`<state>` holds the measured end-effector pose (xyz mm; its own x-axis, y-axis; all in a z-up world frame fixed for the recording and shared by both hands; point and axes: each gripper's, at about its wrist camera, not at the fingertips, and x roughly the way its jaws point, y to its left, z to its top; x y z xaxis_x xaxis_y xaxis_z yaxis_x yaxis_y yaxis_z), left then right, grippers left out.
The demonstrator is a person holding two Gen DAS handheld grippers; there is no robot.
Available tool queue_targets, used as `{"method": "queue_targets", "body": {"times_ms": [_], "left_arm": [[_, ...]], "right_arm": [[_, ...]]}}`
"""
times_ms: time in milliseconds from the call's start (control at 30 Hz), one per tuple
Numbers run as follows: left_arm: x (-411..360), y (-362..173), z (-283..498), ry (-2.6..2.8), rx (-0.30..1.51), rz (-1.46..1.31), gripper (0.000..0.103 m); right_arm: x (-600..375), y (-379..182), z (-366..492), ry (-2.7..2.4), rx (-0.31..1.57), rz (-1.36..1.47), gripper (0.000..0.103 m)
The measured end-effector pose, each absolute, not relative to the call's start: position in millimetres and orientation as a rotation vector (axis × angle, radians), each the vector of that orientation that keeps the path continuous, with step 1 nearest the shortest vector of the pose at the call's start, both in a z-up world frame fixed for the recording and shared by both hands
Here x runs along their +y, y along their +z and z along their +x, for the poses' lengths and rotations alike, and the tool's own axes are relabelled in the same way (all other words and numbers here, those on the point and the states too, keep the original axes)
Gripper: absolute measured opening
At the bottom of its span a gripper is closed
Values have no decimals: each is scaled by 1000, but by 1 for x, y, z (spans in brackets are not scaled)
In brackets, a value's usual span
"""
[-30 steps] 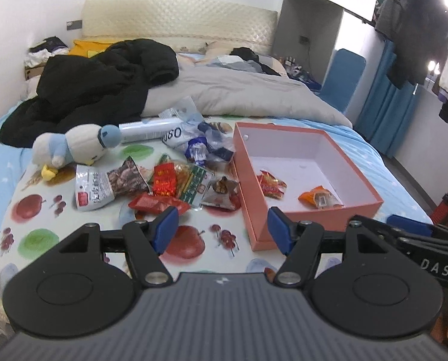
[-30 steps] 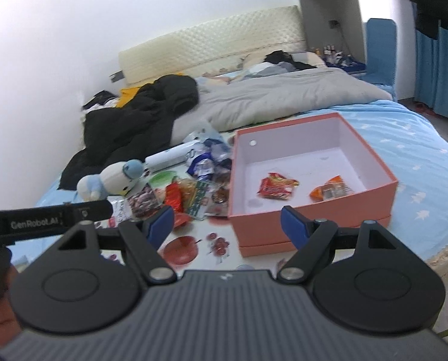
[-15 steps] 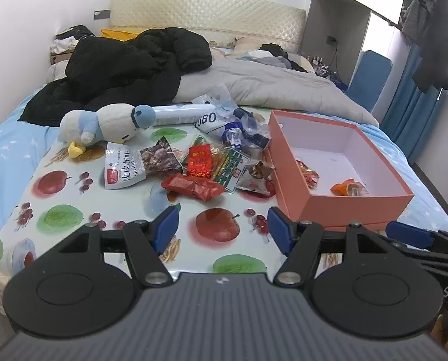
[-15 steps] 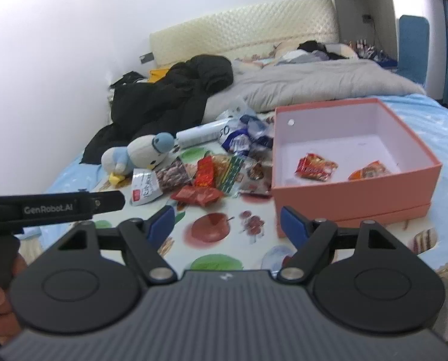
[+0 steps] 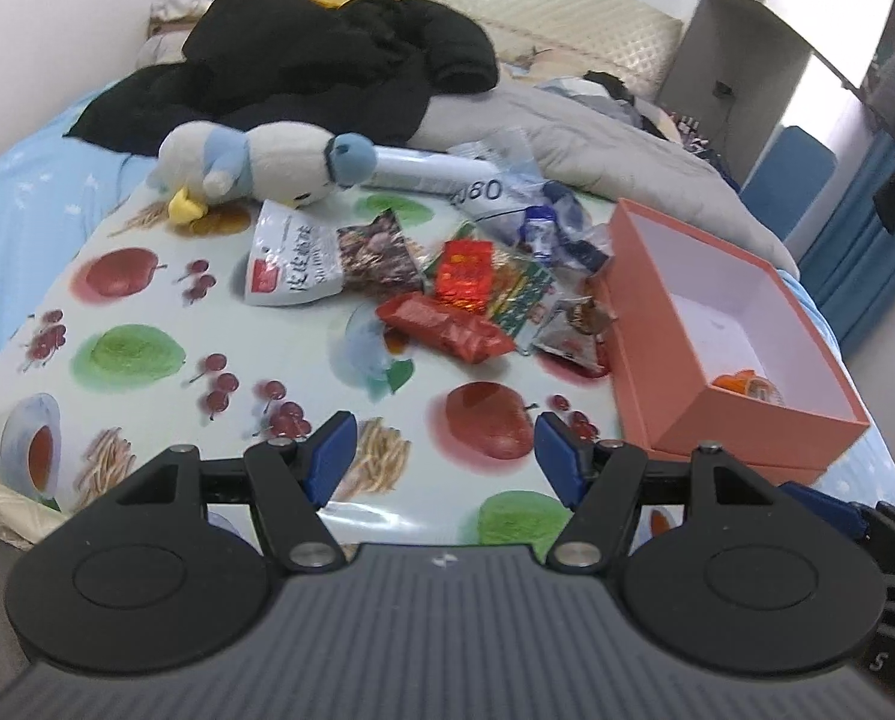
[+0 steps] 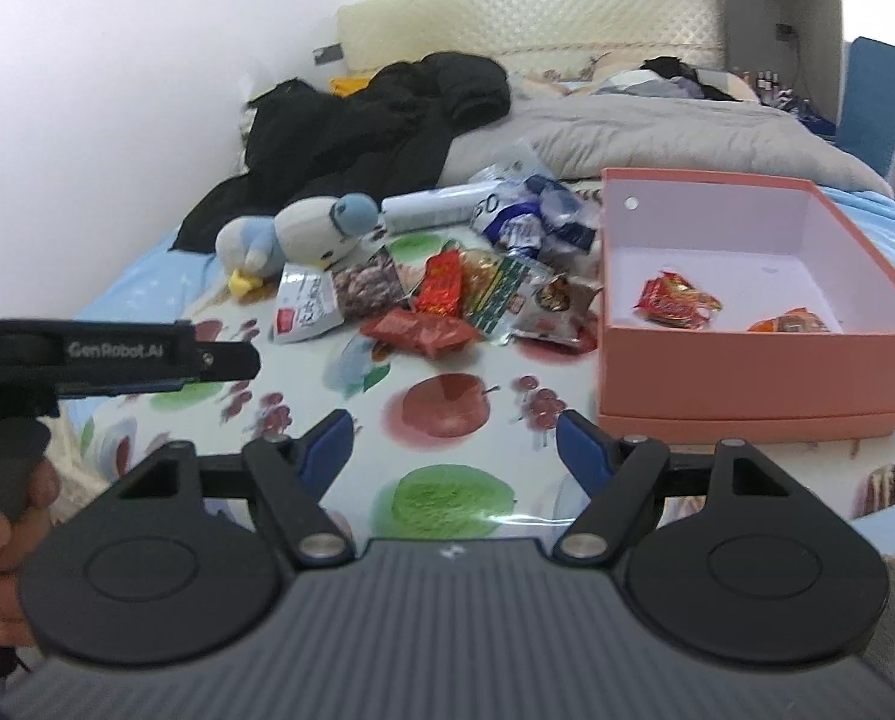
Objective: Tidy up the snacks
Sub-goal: 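Withdraw both open tools from the box back toward the snack pile, then reach the left tool to the white shrimp-flavor bag while the right tool reaches the red wrapper bag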
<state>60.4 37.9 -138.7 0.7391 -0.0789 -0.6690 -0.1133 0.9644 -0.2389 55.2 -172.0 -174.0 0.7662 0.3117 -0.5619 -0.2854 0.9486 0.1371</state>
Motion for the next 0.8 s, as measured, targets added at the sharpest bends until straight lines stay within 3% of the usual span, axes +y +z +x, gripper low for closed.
{"method": "queue_targets", "body": {"times_ms": [800], "left_arm": [[160,-252,209,166,844,-214,70]], "right_arm": [[-115,-253,193,371,723,-73,75]]}}
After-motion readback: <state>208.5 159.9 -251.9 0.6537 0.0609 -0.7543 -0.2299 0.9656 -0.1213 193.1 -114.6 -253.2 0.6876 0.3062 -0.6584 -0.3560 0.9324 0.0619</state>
